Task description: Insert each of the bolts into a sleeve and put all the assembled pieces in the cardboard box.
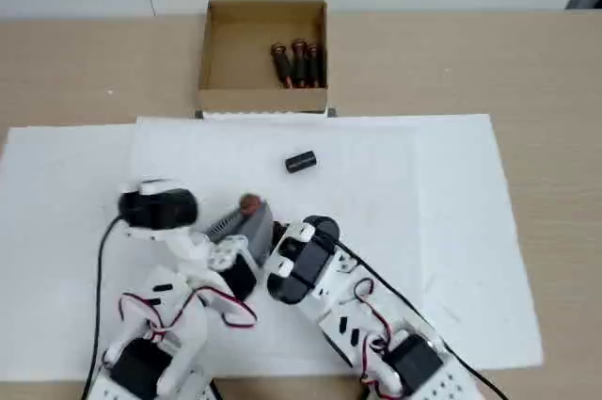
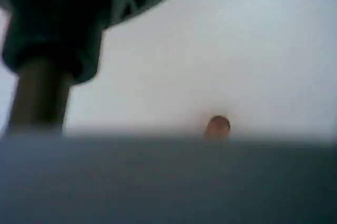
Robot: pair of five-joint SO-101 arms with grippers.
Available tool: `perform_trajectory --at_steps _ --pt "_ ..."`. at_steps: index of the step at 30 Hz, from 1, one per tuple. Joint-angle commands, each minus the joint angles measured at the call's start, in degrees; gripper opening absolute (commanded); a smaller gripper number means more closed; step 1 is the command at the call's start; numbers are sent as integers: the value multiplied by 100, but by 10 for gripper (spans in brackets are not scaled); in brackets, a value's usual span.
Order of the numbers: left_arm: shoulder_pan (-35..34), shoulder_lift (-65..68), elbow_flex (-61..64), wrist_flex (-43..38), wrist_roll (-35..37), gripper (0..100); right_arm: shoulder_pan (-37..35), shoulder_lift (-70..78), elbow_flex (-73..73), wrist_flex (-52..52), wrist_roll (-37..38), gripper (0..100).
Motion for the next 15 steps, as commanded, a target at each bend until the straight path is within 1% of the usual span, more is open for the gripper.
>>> perform_trajectory --at_steps 1,4,10,13,15 --pt "123 -44 22 176 44 6 -48 -57 79 -409 114 4" --pt "123 -44 207 220 -35 6 -48 -57 79 -426 343 4" --pt "123 -44 338 211 -123 6 -40 -57 79 -418 360 4" --pt "123 -44 338 211 -281 9 -40 -57 79 -409 352 4" --pt "114 -44 321 211 -369 41 -40 -57 79 -382 343 4"
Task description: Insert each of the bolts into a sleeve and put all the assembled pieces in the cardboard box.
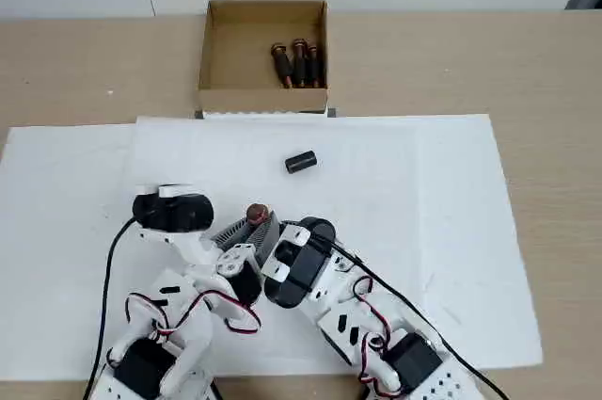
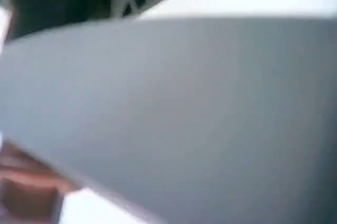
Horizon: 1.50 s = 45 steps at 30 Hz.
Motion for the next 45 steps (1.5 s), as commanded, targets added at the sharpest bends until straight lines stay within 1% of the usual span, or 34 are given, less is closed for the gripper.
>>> perform_trajectory --at_steps 1,4,6,10,17,22,23,25,29,30,32,36,41,45 --pt "0 18 13 88 -220 75 -31 -84 79 -198 62 4" --pt "0 18 -4 62 -308 197 -31 -84 79 -198 62 4" --pt "0 18 -101 88 -308 244 -31 -84 79 -198 62 4" --pt "-44 44 -374 88 -308 246 -31 -84 79 -198 53 4" --pt "-62 44 -778 97 -615 246 -31 -84 88 -189 53 4" --pt "-466 44 -963 97 -1029 246 -31 -84 88 -189 53 4" --pt "-536 44 -963 97 -1143 240 -31 -84 88 -189 53 4" --pt "-677 26 -963 97 -1310 194 -22 -84 88 -189 53 4" --pt "-765 18 -963 97 -1688 20 84 -84 88 -180 44 4" --pt "-782 18 -945 97 -1846 0 198 -84 88 -180 44 4" --pt "-914 18 -927 79 -2154 17 567 -84 79 -110 -18 4" --pt "-1363 18 -787 88 -2690 5 1314 -84 70 224 -721 4" --pt "-2180 18 -171 88 -3244 5 1824 -84 -62 716 -1793 4" --pt "-2532 18 180 97 -3455 5 2070 -84 -457 1174 -2312 4"
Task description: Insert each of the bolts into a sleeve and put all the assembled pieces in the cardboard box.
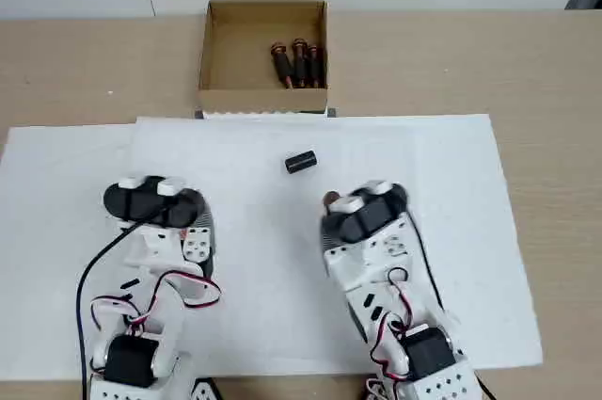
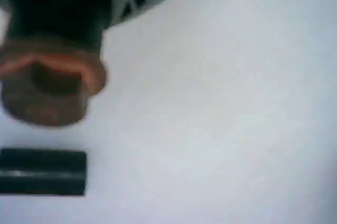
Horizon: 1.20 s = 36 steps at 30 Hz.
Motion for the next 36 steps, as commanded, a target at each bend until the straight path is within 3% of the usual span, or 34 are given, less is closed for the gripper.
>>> perform_trajectory --at_steps 1,9,15,31,36 --pt "-246 -35 119 9 -141 5 224 -57 -545 382 -457 4" --pt "-193 -35 356 466 -141 5 444 -48 -1934 1481 -545 4" --pt "-158 -35 435 853 -132 5 444 585 -2734 1560 -536 4" --pt "-158 -44 453 826 -158 5 462 6062 -6286 -145 -519 4" --pt "-158 -44 453 826 -158 5 462 7846 -7569 -927 70 4"
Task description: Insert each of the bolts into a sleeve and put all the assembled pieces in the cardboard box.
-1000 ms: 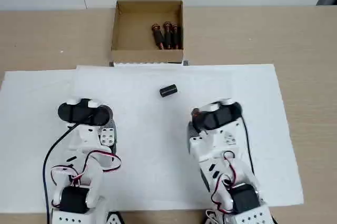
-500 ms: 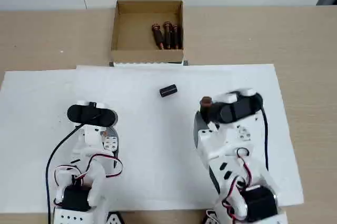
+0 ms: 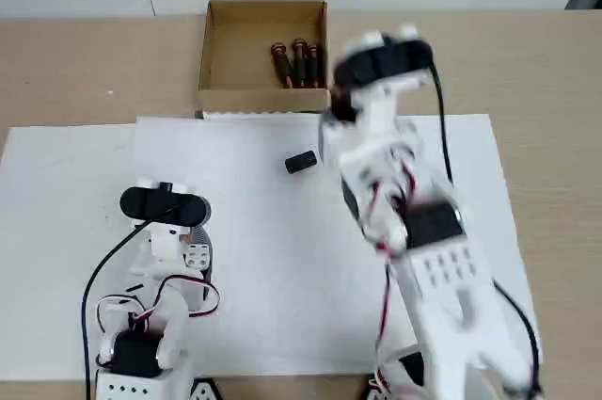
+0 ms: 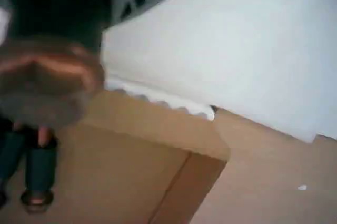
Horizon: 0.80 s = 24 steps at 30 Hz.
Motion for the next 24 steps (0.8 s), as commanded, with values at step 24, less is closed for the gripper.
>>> perform_trajectory --at_steps 24 --pt "0 -53 -22 18 -9 5 -48 8207 -8026 -1042 2233 7"
